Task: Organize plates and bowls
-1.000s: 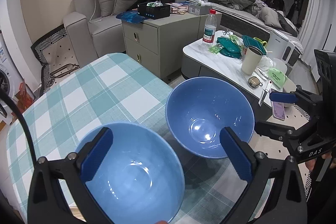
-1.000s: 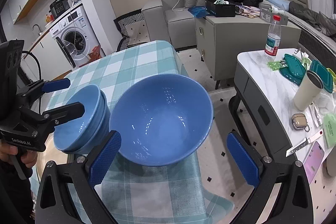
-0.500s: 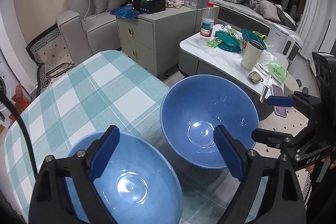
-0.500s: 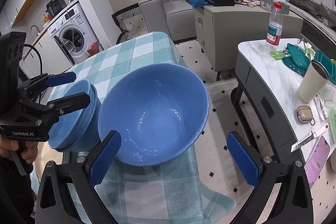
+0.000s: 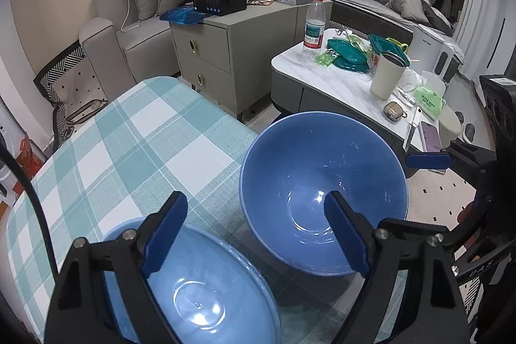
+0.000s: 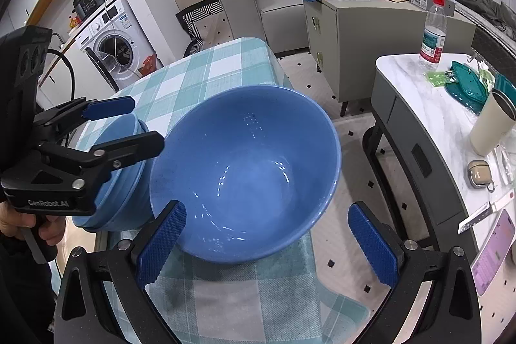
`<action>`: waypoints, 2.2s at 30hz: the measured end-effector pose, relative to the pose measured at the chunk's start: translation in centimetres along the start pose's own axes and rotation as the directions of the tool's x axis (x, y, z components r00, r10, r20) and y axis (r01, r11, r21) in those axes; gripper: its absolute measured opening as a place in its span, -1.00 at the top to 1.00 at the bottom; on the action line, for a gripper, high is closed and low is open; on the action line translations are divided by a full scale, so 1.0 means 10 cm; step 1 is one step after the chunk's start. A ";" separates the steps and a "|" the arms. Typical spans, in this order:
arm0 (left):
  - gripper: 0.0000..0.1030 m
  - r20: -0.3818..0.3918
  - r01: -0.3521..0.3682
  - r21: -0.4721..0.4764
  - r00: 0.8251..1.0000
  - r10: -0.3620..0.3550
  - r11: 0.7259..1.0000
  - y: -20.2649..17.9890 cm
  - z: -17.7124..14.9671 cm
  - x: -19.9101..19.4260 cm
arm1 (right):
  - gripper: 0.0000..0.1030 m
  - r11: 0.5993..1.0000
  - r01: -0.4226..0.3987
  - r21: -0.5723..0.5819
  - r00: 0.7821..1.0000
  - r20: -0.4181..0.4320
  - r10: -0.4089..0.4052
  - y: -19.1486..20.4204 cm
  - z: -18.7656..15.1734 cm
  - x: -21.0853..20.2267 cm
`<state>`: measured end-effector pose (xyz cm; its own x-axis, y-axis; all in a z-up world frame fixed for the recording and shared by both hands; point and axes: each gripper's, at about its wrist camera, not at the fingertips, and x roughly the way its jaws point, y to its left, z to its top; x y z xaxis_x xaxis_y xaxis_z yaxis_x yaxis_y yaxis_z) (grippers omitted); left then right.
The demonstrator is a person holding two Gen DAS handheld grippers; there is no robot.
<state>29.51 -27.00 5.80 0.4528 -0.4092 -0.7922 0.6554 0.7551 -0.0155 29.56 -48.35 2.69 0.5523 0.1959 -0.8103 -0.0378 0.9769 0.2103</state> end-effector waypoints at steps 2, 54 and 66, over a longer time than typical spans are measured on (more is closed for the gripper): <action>-0.63 -0.004 0.006 0.001 1.000 -0.006 1.000 0.00 0.00 0.02 | -0.99 1.000 0.000 0.007 1.000 0.003 0.000 -0.01 0.01 0.02; 0.03 -0.158 0.035 0.059 0.987 -0.026 0.998 -0.15 0.04 0.49 | -0.25 0.996 -0.012 0.083 0.999 -0.035 0.015 -0.14 -0.01 0.14; 0.06 -0.151 0.036 0.043 0.988 -0.029 0.998 -0.15 0.03 0.46 | 0.20 0.994 0.039 0.099 0.999 -0.019 -0.037 -0.20 -0.01 0.13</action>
<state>30.82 -30.15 2.37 0.3368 -0.3493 -0.8744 0.6968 0.7170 -0.0181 30.23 -50.00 1.19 0.5374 0.1612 -0.8278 0.0662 0.9704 0.2320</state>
